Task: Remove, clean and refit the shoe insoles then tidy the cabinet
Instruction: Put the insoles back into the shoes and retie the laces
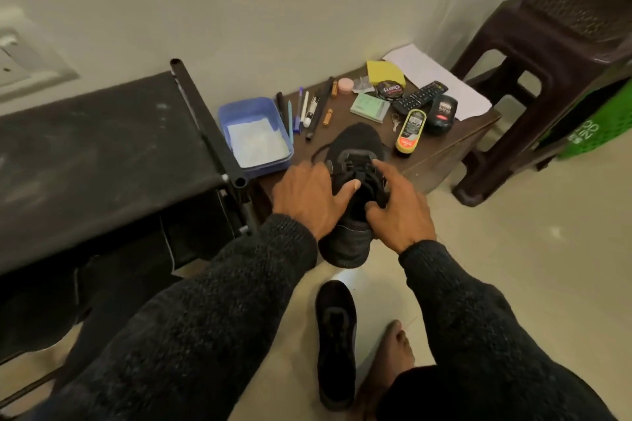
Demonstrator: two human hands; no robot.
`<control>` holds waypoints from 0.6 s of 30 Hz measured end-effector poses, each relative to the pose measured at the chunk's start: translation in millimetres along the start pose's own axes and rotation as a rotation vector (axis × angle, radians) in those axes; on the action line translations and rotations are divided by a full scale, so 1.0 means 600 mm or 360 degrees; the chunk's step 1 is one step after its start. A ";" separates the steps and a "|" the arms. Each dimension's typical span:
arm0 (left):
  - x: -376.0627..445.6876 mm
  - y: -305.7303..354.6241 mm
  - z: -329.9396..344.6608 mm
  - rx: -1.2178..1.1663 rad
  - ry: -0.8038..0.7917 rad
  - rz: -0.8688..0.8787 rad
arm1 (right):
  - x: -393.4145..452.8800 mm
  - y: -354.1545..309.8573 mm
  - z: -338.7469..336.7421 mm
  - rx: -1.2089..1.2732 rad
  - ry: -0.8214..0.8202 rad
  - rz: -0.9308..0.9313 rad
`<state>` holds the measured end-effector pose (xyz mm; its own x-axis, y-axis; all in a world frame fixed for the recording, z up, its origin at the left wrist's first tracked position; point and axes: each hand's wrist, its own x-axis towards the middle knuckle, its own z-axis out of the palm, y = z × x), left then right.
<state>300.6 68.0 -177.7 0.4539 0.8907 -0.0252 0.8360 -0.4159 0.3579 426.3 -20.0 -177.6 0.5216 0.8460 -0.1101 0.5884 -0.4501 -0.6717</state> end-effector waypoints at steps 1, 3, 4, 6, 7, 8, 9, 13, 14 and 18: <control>-0.002 0.006 -0.003 0.0072 -0.0007 -0.0041 | 0.005 0.005 -0.001 0.0016 0.0001 0.0010; 0.001 0.014 -0.009 0.0170 0.0003 -0.0073 | 0.018 0.013 -0.004 0.0025 0.0021 0.0040; 0.003 0.017 -0.014 0.0180 0.0061 -0.0043 | 0.023 0.016 -0.007 0.0017 0.0030 0.0044; 0.002 0.016 -0.024 0.0093 0.0130 -0.0004 | 0.030 0.015 -0.015 -0.0020 -0.0014 0.0070; 0.004 0.013 -0.026 0.0044 0.0095 -0.0025 | 0.035 0.012 -0.021 -0.0041 -0.0050 0.0108; 0.007 0.009 -0.027 0.0024 0.0016 -0.0077 | 0.041 0.010 -0.028 -0.0073 -0.0082 0.0149; 0.009 0.004 -0.027 0.0038 -0.0098 -0.0145 | 0.046 0.008 -0.038 -0.0132 -0.0115 0.0188; 0.022 -0.016 -0.016 0.0141 -0.0450 -0.0197 | 0.050 0.014 -0.069 -0.0406 -0.0082 0.0240; 0.024 -0.018 -0.008 0.0102 -0.0411 -0.0158 | 0.051 0.018 -0.072 -0.0335 -0.0109 0.0205; 0.039 -0.018 0.016 -0.0390 -0.0025 0.0123 | 0.059 0.024 -0.063 0.0015 -0.0329 0.0141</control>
<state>305.4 91.5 -191.3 0.5197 0.8543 -0.0028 0.7001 -0.4240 0.5746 476.8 -7.5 -163.6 0.4325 0.8444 -0.3161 0.5395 -0.5233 -0.6596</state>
